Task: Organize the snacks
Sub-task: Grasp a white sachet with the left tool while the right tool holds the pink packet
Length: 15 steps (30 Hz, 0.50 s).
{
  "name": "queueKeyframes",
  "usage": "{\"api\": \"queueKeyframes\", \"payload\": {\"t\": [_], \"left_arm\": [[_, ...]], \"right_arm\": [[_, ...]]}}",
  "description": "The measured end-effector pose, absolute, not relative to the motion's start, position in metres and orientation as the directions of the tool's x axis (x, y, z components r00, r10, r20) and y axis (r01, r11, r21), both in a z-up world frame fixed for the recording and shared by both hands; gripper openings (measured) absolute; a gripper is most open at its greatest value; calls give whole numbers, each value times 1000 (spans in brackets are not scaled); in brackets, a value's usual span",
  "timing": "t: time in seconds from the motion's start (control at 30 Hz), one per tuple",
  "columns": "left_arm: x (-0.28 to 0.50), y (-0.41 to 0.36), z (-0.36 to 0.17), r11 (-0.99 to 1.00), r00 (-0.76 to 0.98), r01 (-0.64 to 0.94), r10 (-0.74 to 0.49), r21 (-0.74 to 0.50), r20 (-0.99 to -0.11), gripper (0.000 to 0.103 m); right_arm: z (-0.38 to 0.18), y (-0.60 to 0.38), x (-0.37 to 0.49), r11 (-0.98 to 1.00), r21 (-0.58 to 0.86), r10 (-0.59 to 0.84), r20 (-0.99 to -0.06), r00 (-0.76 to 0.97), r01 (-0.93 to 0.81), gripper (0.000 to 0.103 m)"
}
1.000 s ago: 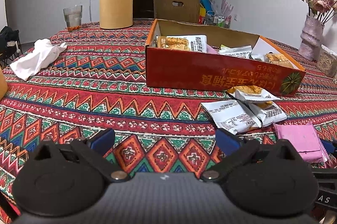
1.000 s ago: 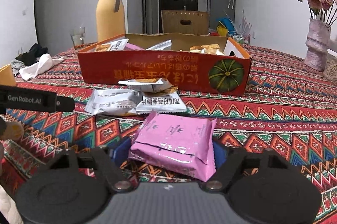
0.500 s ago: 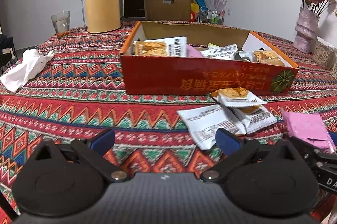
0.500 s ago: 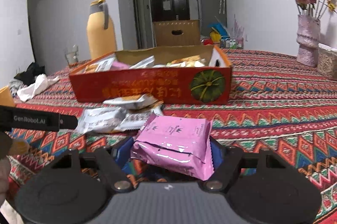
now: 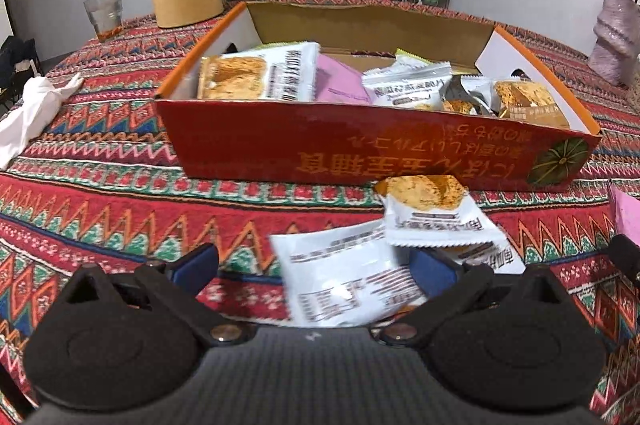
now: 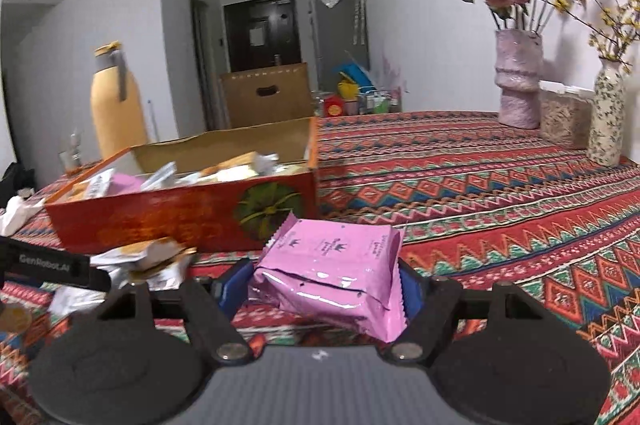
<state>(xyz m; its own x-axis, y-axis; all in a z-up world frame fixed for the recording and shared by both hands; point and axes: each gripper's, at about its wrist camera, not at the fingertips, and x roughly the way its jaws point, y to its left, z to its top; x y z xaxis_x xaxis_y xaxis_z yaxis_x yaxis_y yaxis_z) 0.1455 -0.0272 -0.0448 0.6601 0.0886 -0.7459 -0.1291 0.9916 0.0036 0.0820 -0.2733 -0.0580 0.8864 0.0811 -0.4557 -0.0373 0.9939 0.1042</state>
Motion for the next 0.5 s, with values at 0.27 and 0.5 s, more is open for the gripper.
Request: {"api": "queueKeyframes", "payload": {"t": [0.27,0.5], "left_arm": [[157,-45,-54,992,637,-129,95,16,-765,103],[152,-44,-55,991,649,-137,95,6,-755,96]], "right_arm": [[-64,-280,88,987,151,121,-463,878,-56,73],[-65,-283,87,982,174,143,-456,879,-69,73]]}}
